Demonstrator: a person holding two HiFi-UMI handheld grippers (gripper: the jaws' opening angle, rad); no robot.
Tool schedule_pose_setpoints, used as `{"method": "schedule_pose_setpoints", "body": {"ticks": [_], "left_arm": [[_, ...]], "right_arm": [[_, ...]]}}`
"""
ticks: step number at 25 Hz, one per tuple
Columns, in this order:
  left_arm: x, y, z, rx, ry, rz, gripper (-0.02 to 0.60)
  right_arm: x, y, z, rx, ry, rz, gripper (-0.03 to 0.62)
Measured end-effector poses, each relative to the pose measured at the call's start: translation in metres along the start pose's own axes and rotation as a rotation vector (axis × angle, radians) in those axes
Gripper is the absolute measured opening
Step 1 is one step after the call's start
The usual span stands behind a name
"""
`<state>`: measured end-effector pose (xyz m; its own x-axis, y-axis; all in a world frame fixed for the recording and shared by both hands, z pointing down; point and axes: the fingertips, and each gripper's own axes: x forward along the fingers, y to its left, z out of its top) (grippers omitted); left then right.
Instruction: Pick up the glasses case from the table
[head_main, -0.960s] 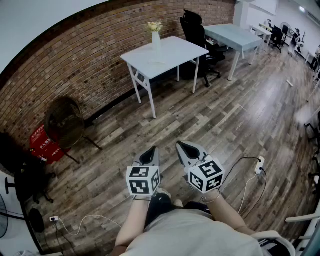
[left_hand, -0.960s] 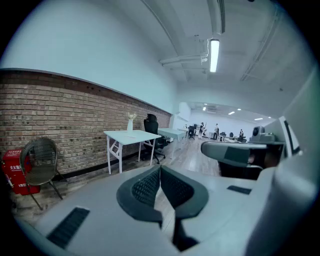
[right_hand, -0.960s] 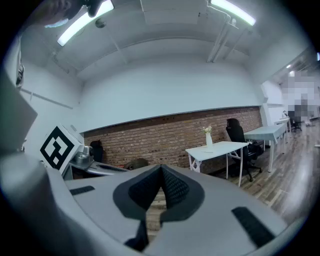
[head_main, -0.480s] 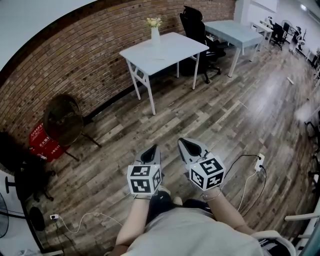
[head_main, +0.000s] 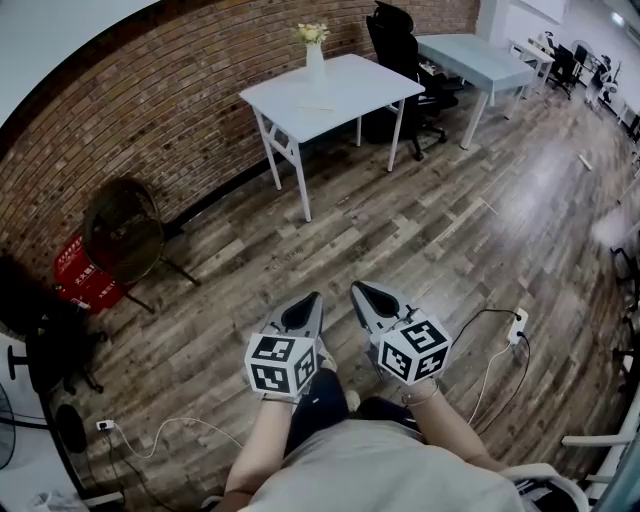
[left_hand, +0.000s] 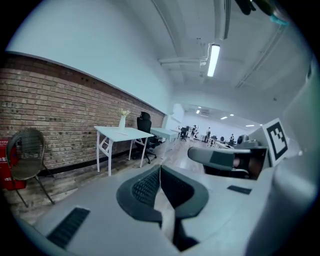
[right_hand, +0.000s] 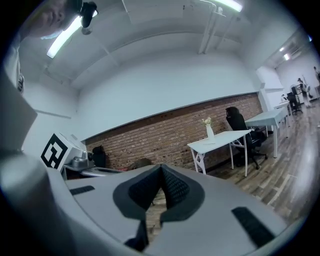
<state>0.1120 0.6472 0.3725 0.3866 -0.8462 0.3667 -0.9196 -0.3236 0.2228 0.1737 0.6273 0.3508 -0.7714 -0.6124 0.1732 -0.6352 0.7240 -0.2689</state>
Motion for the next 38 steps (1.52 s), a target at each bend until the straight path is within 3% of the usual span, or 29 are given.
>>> {"method": "schedule_pose_setpoints", "body": {"ticks": [6, 11, 17, 25, 31, 38], "left_arm": [[0.048, 0.033, 0.011, -0.033, 0.009, -0.077, 0.008], [0.112, 0.079, 0.042, 0.003, 0.049, -0.112, 0.008], [0.178, 0.155, 0.089, -0.031, 0.066, -0.111, 0.008], [0.238, 0.234, 0.126, -0.022, 0.082, -0.138, 0.008], [0.266, 0.261, 0.130, -0.057, 0.101, -0.140, 0.008], [0.304, 0.291, 0.148, -0.067, 0.093, -0.107, 0.008]], "right_arm": [[0.045, -0.037, 0.005, 0.010, 0.013, -0.032, -0.002], [0.110, -0.077, 0.023, -0.016, 0.039, -0.045, -0.002], [0.204, -0.113, 0.050, -0.106, 0.108, -0.056, -0.002], [0.297, -0.144, 0.063, -0.078, 0.133, -0.081, -0.002], [0.325, -0.174, 0.067, -0.019, 0.135, -0.106, -0.002], [0.373, -0.209, 0.088, -0.006, 0.107, -0.071, -0.002]]}}
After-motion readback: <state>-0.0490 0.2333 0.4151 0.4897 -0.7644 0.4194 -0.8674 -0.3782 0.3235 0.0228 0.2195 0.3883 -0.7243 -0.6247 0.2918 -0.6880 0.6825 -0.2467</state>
